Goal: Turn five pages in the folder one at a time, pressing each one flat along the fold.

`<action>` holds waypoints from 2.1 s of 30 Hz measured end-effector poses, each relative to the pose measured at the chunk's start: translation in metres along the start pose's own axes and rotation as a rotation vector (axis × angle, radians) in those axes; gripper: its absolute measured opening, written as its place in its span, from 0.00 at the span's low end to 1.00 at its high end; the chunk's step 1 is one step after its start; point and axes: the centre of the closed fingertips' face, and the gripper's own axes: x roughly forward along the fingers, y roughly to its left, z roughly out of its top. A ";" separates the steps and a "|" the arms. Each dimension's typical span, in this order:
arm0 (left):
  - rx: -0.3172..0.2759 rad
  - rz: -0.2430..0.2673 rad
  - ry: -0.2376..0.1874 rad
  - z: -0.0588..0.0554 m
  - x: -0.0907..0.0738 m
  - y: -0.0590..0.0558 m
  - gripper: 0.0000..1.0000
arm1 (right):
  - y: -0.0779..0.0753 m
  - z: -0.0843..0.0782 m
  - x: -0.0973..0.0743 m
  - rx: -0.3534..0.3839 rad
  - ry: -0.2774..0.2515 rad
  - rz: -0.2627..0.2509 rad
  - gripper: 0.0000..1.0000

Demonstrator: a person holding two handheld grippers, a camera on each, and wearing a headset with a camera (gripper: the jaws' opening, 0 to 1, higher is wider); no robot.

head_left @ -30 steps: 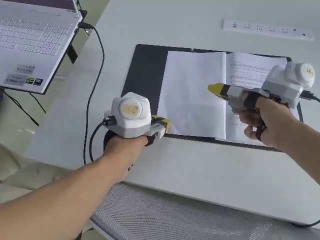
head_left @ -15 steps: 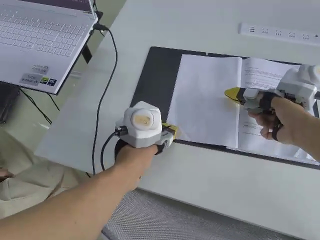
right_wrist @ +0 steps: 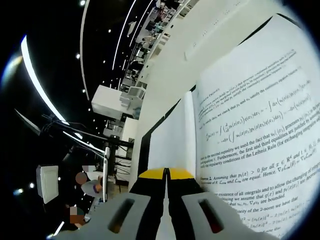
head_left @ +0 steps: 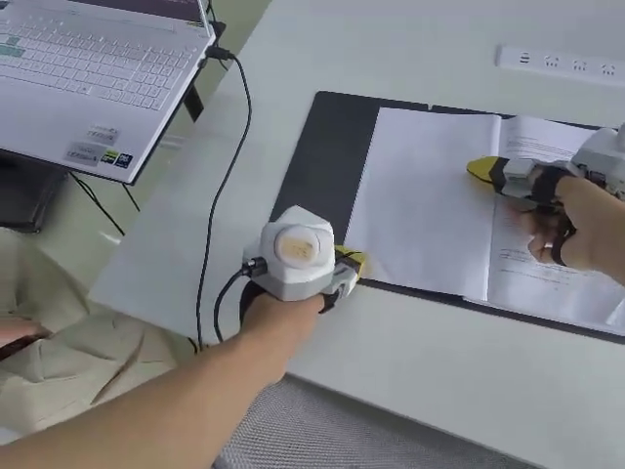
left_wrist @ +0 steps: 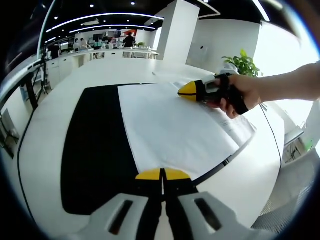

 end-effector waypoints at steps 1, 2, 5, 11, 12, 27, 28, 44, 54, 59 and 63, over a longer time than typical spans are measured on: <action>0.001 0.001 0.002 0.000 0.000 0.000 0.00 | -0.001 0.003 0.001 0.012 -0.007 0.002 0.00; 0.004 0.001 0.003 0.000 0.000 0.000 0.00 | -0.002 0.006 0.002 0.023 -0.018 0.003 0.00; 0.010 -0.002 0.004 -0.001 0.001 0.000 0.00 | -0.006 0.014 0.005 0.037 -0.038 0.002 0.00; 0.023 -0.001 0.008 -0.001 0.000 -0.001 0.00 | -0.007 0.034 0.013 0.066 -0.113 0.004 0.00; 0.025 0.000 0.009 -0.001 0.000 -0.001 0.00 | -0.009 0.038 0.014 0.062 -0.126 -0.007 0.00; 0.050 0.004 0.015 -0.001 0.000 -0.002 0.00 | -0.018 0.077 0.030 0.063 -0.191 -0.065 0.00; 0.049 0.005 0.016 -0.001 0.001 -0.001 0.00 | -0.018 0.078 0.030 0.068 -0.191 -0.069 0.00; 0.053 0.008 0.023 -0.001 0.000 -0.001 0.00 | -0.014 0.036 0.011 0.056 -0.020 -0.057 0.00; 0.047 0.011 0.024 -0.001 0.001 -0.001 0.00 | -0.010 -0.005 -0.018 0.064 0.086 -0.013 0.00; 0.052 0.012 0.025 -0.001 0.000 -0.002 0.00 | -0.008 -0.018 -0.028 0.094 0.092 0.005 0.00; 0.054 0.011 0.027 -0.001 -0.001 -0.002 0.00 | -0.005 -0.043 -0.037 0.043 0.180 0.006 0.00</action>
